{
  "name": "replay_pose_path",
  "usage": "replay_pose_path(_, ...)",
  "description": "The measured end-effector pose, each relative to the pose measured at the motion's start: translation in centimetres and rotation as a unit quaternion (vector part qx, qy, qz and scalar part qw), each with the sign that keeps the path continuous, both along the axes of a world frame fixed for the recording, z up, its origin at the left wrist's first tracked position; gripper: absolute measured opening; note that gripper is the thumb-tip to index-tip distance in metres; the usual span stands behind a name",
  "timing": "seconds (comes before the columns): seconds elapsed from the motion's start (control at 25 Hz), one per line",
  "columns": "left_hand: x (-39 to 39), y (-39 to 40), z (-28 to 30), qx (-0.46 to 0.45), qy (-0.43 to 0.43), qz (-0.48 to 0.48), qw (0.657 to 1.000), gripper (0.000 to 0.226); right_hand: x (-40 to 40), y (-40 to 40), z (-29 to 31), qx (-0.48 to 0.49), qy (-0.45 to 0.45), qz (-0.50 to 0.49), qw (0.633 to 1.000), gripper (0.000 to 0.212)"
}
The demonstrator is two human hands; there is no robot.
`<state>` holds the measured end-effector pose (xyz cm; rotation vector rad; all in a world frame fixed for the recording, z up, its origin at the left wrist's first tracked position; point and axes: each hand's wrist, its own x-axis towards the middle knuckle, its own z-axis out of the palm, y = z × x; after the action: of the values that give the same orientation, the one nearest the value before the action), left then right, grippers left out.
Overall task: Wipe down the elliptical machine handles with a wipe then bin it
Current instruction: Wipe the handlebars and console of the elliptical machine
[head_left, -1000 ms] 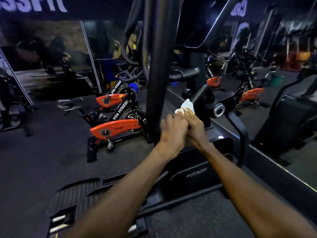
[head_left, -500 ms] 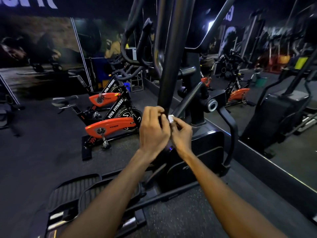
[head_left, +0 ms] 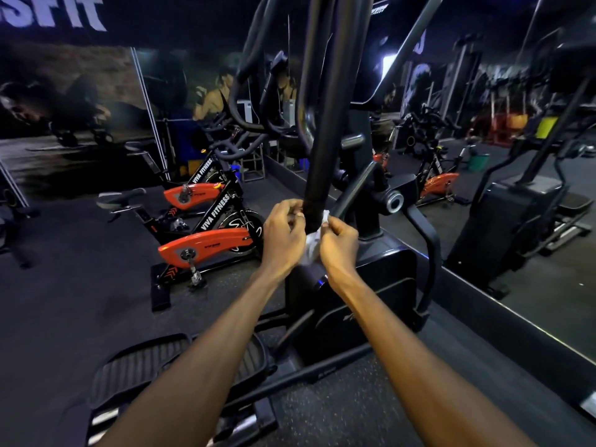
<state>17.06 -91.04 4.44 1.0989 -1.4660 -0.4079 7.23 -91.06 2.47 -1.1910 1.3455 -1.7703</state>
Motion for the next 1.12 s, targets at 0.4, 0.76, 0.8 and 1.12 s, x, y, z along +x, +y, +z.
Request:
replay_pose_path(0.4, 4.6, 0.4, 1.0, 0.011, -0.083, -0.136, 0.987, 0.012, 4.1, 2.1, 5.2, -0.055, -0.039, -0.152, 0.986, 0.022)
replay_pose_path(0.76, 5.6, -0.7, 4.9, 0.029, 0.085, -0.086, 0.992, 0.016, 3.9, 5.1, 7.3, -0.073, 0.117, -0.209, 0.968, 0.013)
replay_pose_path(0.8, 5.0, -0.9, 6.2, 0.044, 0.131, -0.089, 0.986, 0.013, 4.0, 5.3, 7.9, -0.088, 0.150, -0.216, 0.961, 0.013)
replay_pose_path(1.12, 1.9, -0.7, 3.3, -0.006, 0.096, -0.173, 0.980, 0.022, 1.6, 4.7, 7.9, 0.016, 0.197, -0.139, 0.970, 0.013)
